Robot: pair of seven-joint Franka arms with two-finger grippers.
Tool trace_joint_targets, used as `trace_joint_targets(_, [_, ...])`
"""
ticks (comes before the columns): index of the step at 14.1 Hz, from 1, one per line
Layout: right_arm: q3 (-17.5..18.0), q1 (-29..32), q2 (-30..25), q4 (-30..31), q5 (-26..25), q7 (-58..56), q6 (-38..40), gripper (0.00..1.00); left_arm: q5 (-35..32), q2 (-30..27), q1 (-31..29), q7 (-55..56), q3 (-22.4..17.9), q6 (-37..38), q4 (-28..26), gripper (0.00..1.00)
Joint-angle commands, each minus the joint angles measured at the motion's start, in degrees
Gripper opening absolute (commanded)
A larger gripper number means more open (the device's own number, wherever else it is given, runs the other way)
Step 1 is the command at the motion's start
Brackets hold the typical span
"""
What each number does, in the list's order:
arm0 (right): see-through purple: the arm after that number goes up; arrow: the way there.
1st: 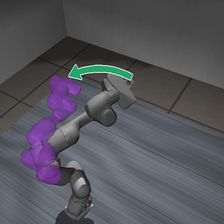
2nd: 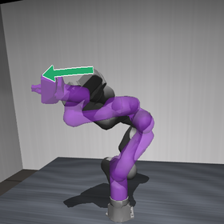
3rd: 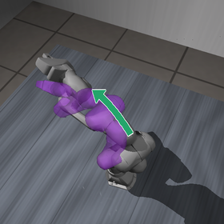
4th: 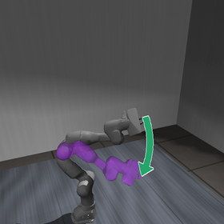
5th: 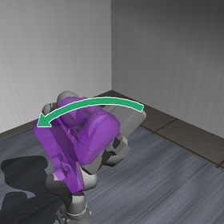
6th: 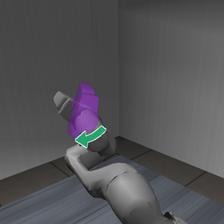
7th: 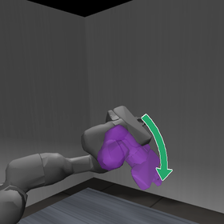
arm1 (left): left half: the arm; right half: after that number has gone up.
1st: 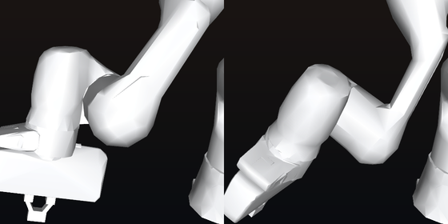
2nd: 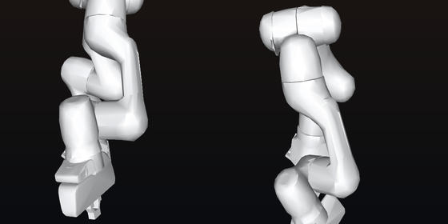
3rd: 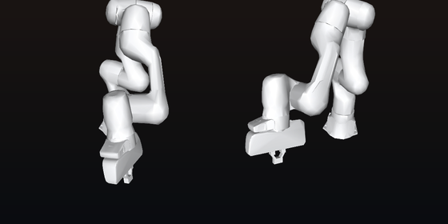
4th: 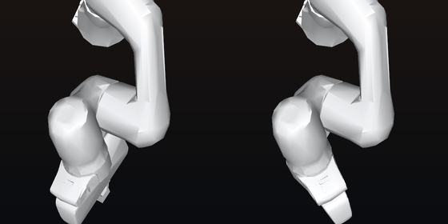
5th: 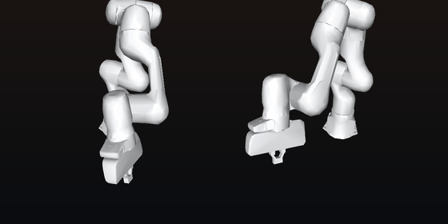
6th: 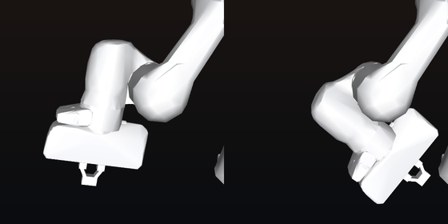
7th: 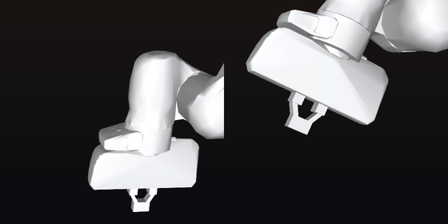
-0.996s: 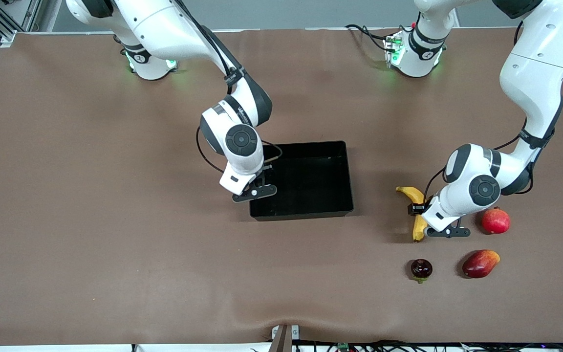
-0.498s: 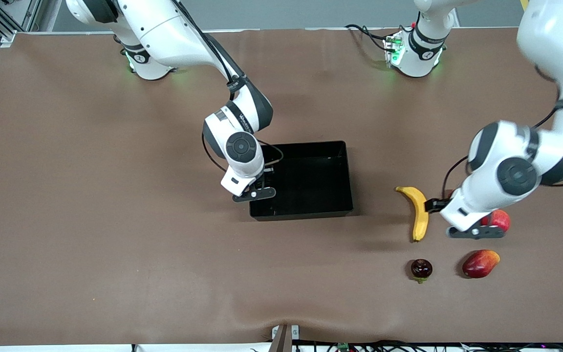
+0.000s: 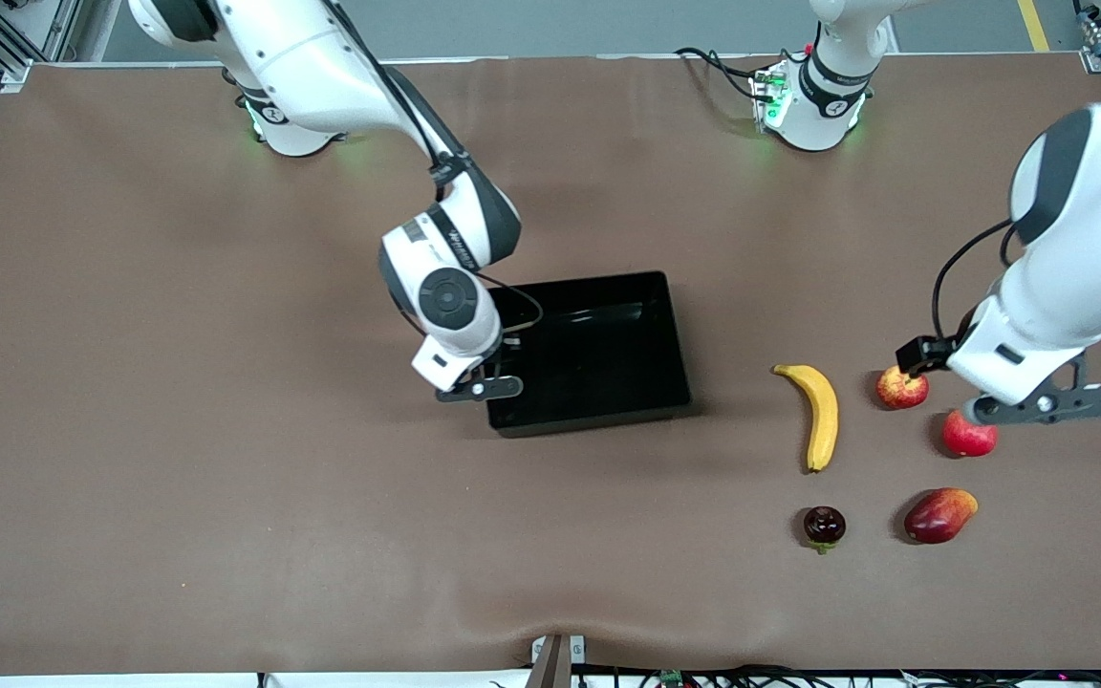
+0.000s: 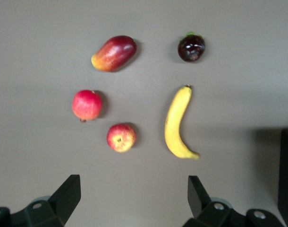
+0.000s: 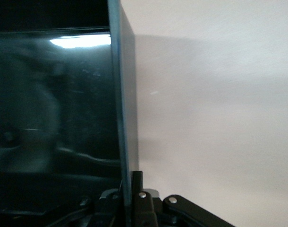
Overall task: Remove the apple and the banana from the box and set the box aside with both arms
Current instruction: 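Drag the black box aside with the right gripper while the left gripper withdraws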
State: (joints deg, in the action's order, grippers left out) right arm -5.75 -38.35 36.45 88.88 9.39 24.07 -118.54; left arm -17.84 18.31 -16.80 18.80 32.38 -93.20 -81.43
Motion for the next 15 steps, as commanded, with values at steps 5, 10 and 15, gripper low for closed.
trace_joint_targets(5, [0.5,13.7,-13.1,4.9,0.2,-11.6,5.4,0.00,7.4,-10.8,-1.7,-1.9,0.0,8.0,0.0,1.00])
trace_joint_targets(10, [0.5,29.6,-16.1,10.3,0.1,-28.8,5.2,0.00,11.9,-14.8,-3.5,-4.6,-0.3,11.9,0.0,1.00])
trace_joint_targets(15, [0.5,45.0,-14.8,10.0,-1.4,-44.7,4.8,0.00,13.0,-16.5,-5.2,-6.1,-0.5,13.6,0.0,1.00])
